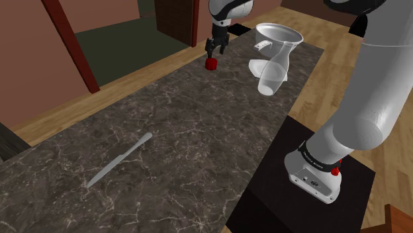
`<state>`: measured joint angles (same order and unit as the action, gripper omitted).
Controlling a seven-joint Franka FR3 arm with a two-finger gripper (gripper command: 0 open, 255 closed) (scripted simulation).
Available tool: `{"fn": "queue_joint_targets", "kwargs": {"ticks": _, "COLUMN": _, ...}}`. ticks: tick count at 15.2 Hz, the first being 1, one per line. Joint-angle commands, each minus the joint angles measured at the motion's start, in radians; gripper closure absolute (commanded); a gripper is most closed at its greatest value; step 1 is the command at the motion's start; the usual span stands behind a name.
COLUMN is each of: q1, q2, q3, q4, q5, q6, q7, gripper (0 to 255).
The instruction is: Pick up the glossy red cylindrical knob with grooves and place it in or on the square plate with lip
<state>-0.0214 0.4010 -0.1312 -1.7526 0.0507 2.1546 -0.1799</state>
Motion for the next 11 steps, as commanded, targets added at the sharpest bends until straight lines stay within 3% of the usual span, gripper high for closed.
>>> {"fn": "queue_joint_targets", "kwargs": {"ticks": 1, "q1": -0.006, "q2": 0.077, "q3": 0.006, "q4": 0.083, "q5": 0.009, "q6": -0.009, "q7": -0.010, "gripper": 0}}
{"fn": "queue_joint_targets", "kwargs": {"ticks": 3, "q1": -0.012, "q2": 0.125, "q3": 0.010, "q4": 0.136, "q5": 0.014, "q6": -0.014, "q7": -0.017, "gripper": 0}}
{"fn": "queue_joint_targets", "kwargs": {"ticks": 11, "q1": -0.015, "q2": 0.177, "q3": 0.014, "q4": 0.110, "q5": 0.022, "q6": 0.062, "q7": -0.021, "gripper": 0}}
